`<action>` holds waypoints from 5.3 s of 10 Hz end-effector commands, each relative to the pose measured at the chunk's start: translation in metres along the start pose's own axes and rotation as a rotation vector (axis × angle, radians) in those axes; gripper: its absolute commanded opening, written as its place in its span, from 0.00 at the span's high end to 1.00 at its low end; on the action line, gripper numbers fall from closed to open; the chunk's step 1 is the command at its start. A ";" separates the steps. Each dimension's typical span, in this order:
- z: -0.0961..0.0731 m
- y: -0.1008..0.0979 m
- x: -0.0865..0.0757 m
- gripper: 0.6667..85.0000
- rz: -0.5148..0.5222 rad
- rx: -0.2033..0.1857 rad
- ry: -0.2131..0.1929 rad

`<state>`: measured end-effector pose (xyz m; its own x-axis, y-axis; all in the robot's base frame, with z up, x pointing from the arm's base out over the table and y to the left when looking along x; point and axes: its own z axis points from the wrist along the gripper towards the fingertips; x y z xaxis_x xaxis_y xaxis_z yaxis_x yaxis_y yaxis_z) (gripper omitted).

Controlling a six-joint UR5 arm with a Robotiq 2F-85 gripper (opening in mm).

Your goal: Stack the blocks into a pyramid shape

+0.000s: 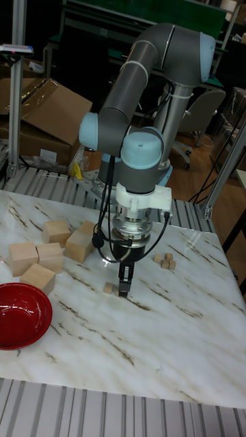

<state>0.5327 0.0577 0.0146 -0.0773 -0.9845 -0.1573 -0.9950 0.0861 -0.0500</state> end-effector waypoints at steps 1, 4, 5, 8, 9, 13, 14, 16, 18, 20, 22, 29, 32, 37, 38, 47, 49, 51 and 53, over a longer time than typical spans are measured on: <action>0.003 -0.002 -0.001 0.58 0.003 0.011 -0.021; 0.004 0.000 0.001 0.66 0.030 0.007 -0.019; 0.004 0.000 0.002 0.69 0.038 0.005 -0.018; 0.000 0.000 0.005 0.73 0.043 0.005 -0.006; 0.000 -0.001 0.004 0.73 0.039 0.005 -0.004; 0.004 0.003 0.006 0.73 0.038 0.007 -0.013; 0.001 0.002 0.009 0.73 0.028 0.007 -0.012; -0.005 0.004 0.014 0.73 0.011 -0.004 -0.006; 0.000 0.005 0.012 0.73 0.019 0.001 -0.017; 0.000 0.005 0.013 0.73 0.018 0.002 -0.014; 0.002 0.005 0.011 0.73 0.020 0.002 -0.020; -0.006 0.001 0.010 0.41 -0.020 0.016 -0.070; -0.008 0.000 0.012 0.39 -0.016 0.018 -0.058; -0.005 0.008 0.015 0.37 -0.031 0.019 -0.081; -0.004 0.010 0.021 0.37 -0.039 0.019 -0.076; 0.002 0.005 0.034 0.40 -0.062 0.025 -0.007; 0.003 0.005 0.035 0.43 -0.060 0.025 -0.002; 0.003 0.005 0.035 0.47 -0.046 0.024 -0.002; 0.003 0.005 0.035 0.52 -0.035 0.022 -0.001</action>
<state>0.5233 0.0231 0.0047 -0.0232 -0.9887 -0.1482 -0.9964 0.0350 -0.0776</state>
